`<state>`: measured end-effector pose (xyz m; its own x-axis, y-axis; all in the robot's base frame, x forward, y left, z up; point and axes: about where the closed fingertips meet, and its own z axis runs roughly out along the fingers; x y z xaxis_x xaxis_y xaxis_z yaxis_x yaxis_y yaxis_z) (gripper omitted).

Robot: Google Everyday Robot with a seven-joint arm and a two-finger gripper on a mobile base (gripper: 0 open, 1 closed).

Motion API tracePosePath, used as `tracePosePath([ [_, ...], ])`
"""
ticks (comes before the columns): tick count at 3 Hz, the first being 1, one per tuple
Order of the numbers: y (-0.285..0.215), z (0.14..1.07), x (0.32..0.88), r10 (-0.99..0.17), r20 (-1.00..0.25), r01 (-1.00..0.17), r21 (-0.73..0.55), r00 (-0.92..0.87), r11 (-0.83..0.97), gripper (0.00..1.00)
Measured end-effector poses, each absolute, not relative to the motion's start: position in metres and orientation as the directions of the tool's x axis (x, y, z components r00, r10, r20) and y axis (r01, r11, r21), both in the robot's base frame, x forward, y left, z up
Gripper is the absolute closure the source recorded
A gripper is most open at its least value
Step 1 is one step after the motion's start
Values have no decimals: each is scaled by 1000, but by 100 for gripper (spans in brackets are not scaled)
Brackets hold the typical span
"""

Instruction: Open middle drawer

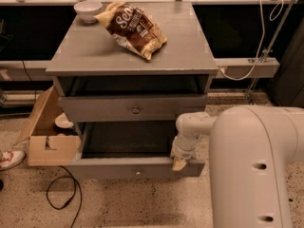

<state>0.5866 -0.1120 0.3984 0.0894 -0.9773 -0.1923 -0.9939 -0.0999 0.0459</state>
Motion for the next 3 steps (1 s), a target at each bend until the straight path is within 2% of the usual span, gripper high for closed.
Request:
tracePosePath([
  [1, -115, 397, 581, -978, -196, -994, 64, 73, -88, 96],
  [2, -118, 396, 572, -977, -207, -995, 79, 47, -65, 100],
  [3, -116, 390, 558, -974, -225, -993, 108, 25, -50, 100],
])
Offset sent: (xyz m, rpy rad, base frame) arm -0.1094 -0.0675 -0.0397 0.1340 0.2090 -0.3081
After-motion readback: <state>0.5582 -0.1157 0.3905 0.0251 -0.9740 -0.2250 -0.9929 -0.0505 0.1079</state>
